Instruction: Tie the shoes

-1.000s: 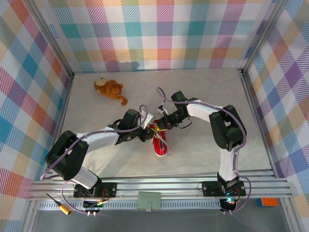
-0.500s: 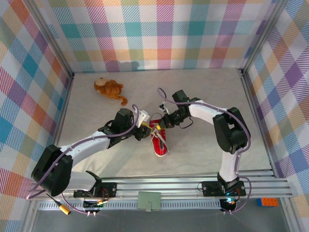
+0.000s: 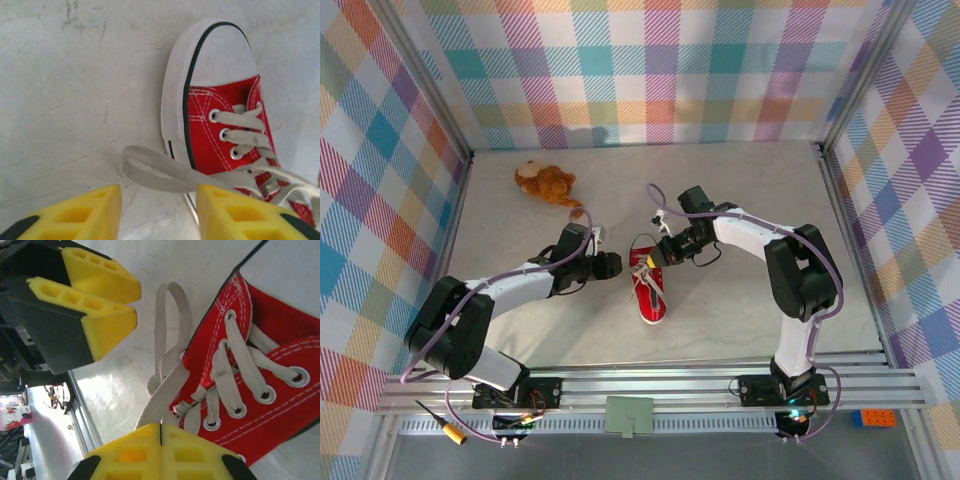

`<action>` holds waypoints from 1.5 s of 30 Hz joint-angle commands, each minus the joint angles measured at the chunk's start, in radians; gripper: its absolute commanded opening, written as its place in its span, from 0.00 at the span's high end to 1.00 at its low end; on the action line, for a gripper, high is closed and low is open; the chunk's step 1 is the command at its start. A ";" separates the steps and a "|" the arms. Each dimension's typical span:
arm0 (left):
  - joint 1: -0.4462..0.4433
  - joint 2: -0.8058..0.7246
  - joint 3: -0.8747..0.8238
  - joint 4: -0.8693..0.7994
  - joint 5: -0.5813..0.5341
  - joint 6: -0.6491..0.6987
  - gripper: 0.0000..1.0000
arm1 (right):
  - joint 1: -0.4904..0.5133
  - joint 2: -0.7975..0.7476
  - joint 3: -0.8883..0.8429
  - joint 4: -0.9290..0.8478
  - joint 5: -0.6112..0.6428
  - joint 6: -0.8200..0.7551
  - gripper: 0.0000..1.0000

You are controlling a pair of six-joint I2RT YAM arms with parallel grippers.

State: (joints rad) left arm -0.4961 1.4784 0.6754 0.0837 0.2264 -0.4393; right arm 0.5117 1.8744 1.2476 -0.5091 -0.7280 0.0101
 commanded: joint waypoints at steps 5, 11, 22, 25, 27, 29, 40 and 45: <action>-0.093 -0.095 -0.133 0.161 0.006 0.066 0.60 | 0.005 -0.025 -0.026 0.039 0.029 0.024 1.00; -0.149 -0.123 -0.238 0.284 0.068 0.116 0.58 | 0.004 -0.025 -0.027 0.053 0.034 0.040 1.00; -0.185 0.030 -0.219 0.405 0.152 0.119 0.60 | 0.004 -0.022 -0.022 0.051 0.027 0.037 1.00; -0.187 0.062 -0.216 0.422 0.157 0.111 0.69 | 0.004 -0.026 -0.023 0.050 0.033 0.037 1.00; -0.186 0.049 -0.215 0.401 0.159 0.113 0.83 | 0.005 -0.029 -0.024 0.049 0.041 0.037 1.00; -0.187 0.014 -0.217 0.354 0.157 0.123 0.98 | 0.004 -0.032 -0.024 0.044 0.052 0.034 1.00; -0.219 -0.163 -0.240 0.137 0.137 0.168 1.00 | 0.004 -0.046 -0.020 0.045 0.099 0.028 1.00; -0.278 -0.164 -0.250 0.114 0.102 0.159 1.00 | 0.005 -0.046 -0.020 0.043 0.102 0.021 1.00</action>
State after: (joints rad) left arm -0.7479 1.3266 0.4454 0.2405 0.3534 -0.2935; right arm 0.5117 1.8595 1.2308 -0.4641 -0.6266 0.0437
